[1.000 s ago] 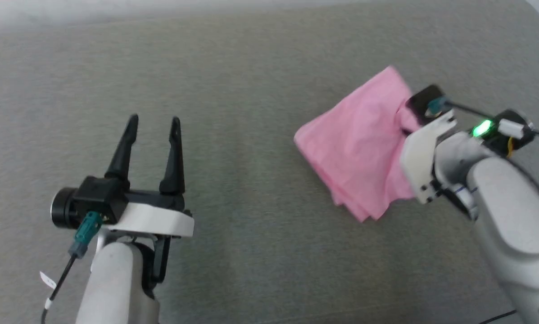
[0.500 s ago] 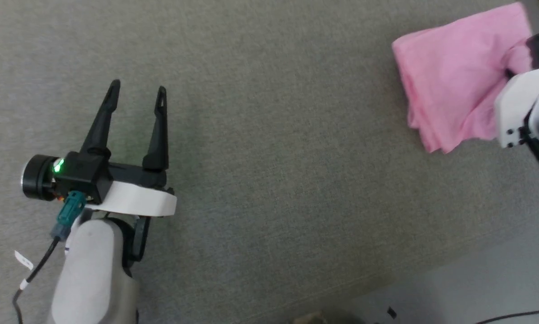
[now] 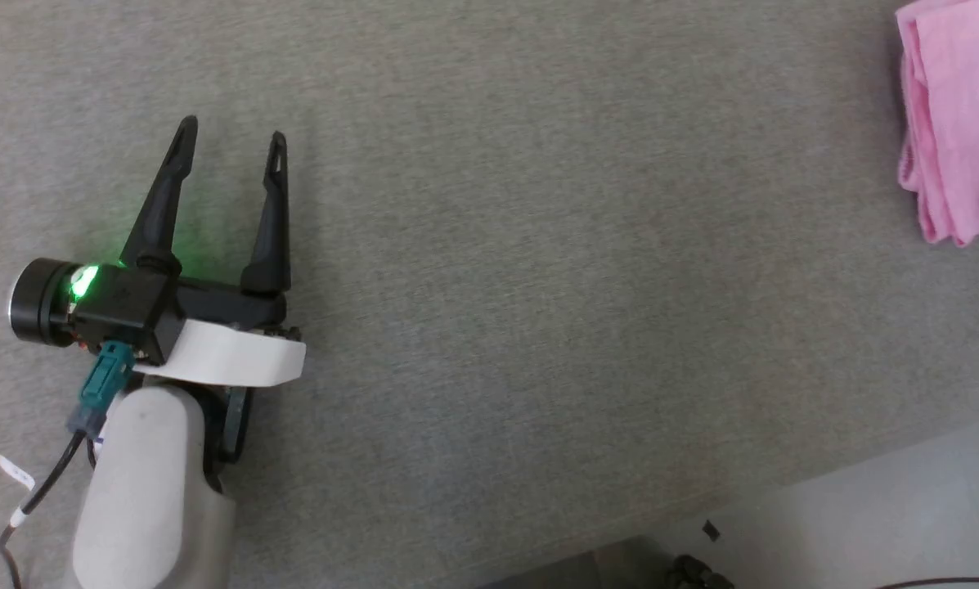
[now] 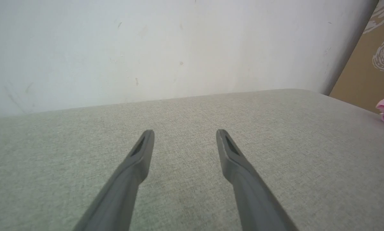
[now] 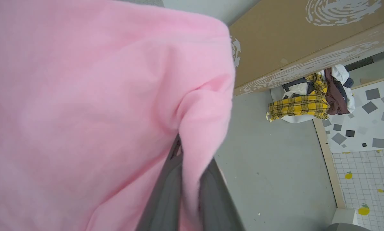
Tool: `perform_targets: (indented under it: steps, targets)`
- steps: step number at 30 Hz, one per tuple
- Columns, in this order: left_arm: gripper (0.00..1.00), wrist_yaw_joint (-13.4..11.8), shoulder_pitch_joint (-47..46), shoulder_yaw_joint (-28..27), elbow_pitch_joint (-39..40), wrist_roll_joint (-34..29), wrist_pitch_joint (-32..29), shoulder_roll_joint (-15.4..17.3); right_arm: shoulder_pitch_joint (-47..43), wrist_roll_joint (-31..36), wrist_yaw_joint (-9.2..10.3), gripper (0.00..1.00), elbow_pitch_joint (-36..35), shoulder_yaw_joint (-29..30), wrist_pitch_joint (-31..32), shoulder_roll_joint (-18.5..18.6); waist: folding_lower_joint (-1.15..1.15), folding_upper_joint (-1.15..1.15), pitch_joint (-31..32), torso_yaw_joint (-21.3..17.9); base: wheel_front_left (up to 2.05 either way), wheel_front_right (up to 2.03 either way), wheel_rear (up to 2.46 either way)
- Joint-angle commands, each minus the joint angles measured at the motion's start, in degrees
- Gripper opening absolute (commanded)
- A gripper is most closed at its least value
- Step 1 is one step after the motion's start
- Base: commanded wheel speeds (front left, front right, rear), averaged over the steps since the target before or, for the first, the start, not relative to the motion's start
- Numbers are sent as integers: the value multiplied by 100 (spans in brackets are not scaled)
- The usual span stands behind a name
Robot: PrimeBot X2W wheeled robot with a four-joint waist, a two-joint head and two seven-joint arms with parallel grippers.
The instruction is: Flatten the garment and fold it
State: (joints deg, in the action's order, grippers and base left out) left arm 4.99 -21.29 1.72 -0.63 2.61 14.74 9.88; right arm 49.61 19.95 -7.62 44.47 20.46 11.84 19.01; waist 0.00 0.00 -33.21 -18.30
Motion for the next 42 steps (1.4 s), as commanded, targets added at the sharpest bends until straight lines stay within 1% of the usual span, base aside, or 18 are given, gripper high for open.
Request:
perform_targets:
  steps: [1, 2, 3, 7, 11, 15, 19, 21, 24, 25, 30, 33, 36, 39, 42]
  targets:
    - [100, -25, -1, -34, -72, 20, 10, 51, 107, 100, 13, 0, 8, 102, -70, -51, 0, 0, 29, 96, 0, 0, 0]
    - [100, -29, 4, -24, -97, 34, 11, 38, 101, 201, 13, 58, 21, 174, -115, -69, 0, 0, 67, 122, 0, 0, 0]
    - [100, -30, 12, -12, -134, 48, 13, 24, 101, 263, 13, 100, 36, 257, -174, -89, 0, 0, 120, 148, 0, 0, 0]
    - [100, -40, 57, 54, -308, 136, 21, -114, 49, 432, 13, 100, 20, 533, -510, -117, 0, 0, 450, 308, 0, 0, 0]
    - [100, -47, 158, 99, -417, 243, 24, -287, -116, 312, 13, 100, -14, 683, -886, -108, 0, 0, 928, 551, 0, 0, 0]
    - [100, -66, 352, 67, -514, 382, 25, -435, -415, -106, 13, 100, -109, 514, -1377, -169, 0, 0, 1425, 813, 0, 0, 0]
    - [100, -77, 572, 67, -608, 501, 25, -552, -834, -838, 13, 100, -403, 158, -1848, -301, 0, 0, 1879, 1102, 0, 0, 0]
    - [100, -94, 684, 89, -639, 551, 25, -598, -1141, -1221, 13, 100, -677, -85, -1985, -395, 0, 0, 2077, 1250, 0, 0, 0]
    - [100, -114, 813, 115, -696, 621, 25, -641, -1667, -1776, 13, 100, -1269, -409, -2105, -544, 0, 0, 2337, 1451, 0, 0, 0]
    - [100, -114, 813, 115, -696, 621, 25, -641, -1667, -1776, 13, 100, -1269, -409, -2105, -544, 0, 0, 2337, 1451, 0, 0, 0]
    - [100, -116, 943, 186, -818, 682, 25, -676, -2696, -2459, 13, 100, -2468, -770, -2102, -862, 0, 0, 2658, 1776, 0, 0, 0]
    - [100, -132, 1004, 254, -874, 698, 26, -688, -3271, -2656, 13, 100, -3098, -913, -2092, -1070, 0, 0, 2804, 1952, 0, 0, 0]
    - [100, -170, 1080, 314, -918, 708, 26, -694, -3758, -2709, 13, 100, -3595, -994, -2094, -1276, 0, 0, 2918, 2083, 0, 0, 0]
    - [100, -198, 1155, 363, -951, 737, 26, -697, -4141, -2728, 13, 100, -3900, -1111, -2134, -1420, 0, 0, 3001, 2196, 0, 0, 0]
    - [100, -247, 1238, 437, -994, 794, 26, -698, -4448, -2696, 13, 100, -4053, -1206, -2210, -1520, 0, 0, 3075, 2289, 0, 0, 0]
